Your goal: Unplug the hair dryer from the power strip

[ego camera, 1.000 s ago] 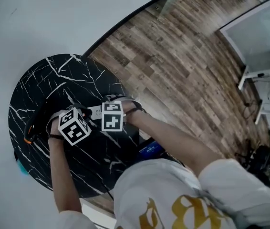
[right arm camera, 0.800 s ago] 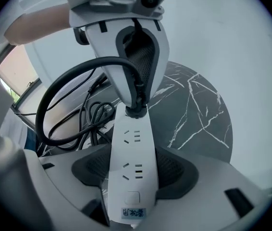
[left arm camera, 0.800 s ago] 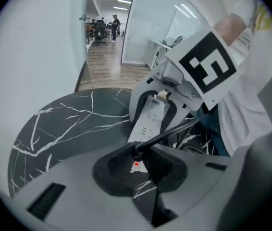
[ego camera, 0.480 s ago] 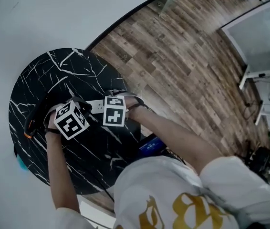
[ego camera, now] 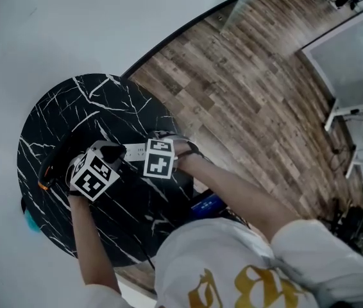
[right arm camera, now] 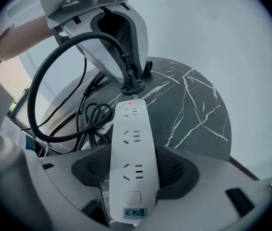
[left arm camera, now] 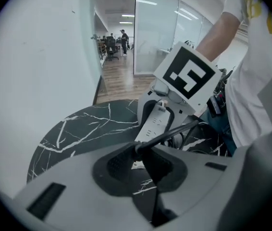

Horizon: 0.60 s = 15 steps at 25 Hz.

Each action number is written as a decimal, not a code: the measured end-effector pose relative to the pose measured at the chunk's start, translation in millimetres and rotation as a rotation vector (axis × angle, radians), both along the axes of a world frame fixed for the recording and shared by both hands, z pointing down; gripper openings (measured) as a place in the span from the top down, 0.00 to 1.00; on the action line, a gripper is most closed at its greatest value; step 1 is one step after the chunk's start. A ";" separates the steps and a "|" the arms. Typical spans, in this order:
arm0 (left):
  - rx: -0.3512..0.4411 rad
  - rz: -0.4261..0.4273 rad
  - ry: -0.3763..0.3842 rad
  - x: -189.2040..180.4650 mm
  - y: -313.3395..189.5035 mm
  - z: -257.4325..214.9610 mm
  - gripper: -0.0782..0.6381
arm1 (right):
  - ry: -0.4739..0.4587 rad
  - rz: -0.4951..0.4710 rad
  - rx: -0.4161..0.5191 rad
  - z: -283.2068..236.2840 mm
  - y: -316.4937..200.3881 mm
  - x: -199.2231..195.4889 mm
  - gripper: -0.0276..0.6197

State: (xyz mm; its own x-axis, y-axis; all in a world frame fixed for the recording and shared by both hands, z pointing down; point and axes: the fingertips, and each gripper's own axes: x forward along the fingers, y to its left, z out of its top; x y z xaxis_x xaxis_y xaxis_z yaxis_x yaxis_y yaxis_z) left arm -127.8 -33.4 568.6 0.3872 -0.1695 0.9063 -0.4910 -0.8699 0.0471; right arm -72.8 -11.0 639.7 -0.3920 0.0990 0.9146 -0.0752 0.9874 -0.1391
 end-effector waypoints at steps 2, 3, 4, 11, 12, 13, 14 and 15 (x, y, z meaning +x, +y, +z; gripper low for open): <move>0.052 -0.060 0.014 -6.8 -2.1 -10.0 0.82 | -0.005 -0.002 0.002 -0.6 -0.1 0.8 0.54; 0.079 -0.098 0.026 -11.5 -3.2 -14.6 0.81 | -0.010 -0.006 0.007 -0.7 -0.4 1.0 0.54; 0.105 -0.136 0.039 -15.8 -4.0 -18.3 0.81 | -0.017 -0.010 0.017 -0.8 -0.7 1.2 0.54; 0.285 -0.363 0.128 -32.7 -11.0 -40.1 0.80 | -0.132 0.041 0.138 -17.8 -10.9 -1.8 0.54; 0.316 -0.404 0.143 -35.1 -12.3 -45.3 0.80 | -0.152 0.059 0.143 -23.4 -12.5 -2.8 0.54; 0.343 -0.442 0.156 -37.4 -12.8 -49.6 0.80 | -0.169 0.076 0.146 -29.0 -14.4 -3.1 0.54; 0.364 -0.473 0.164 -39.5 -12.4 -52.7 0.80 | -0.183 0.093 0.149 -34.7 -16.3 -2.8 0.54; 0.378 -0.497 0.168 -41.2 -10.8 -54.5 0.80 | -0.193 0.109 0.153 -40.4 -18.4 -1.7 0.54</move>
State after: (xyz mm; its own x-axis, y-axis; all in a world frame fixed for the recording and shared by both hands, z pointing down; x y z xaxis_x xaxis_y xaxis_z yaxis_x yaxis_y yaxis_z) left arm -168.9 -44.2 514.1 0.3115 -0.6605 0.6831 -0.8524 -0.5120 -0.1064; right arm -74.6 -29.3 599.2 -0.5614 -0.0866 0.8230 -0.1688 0.9856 -0.0114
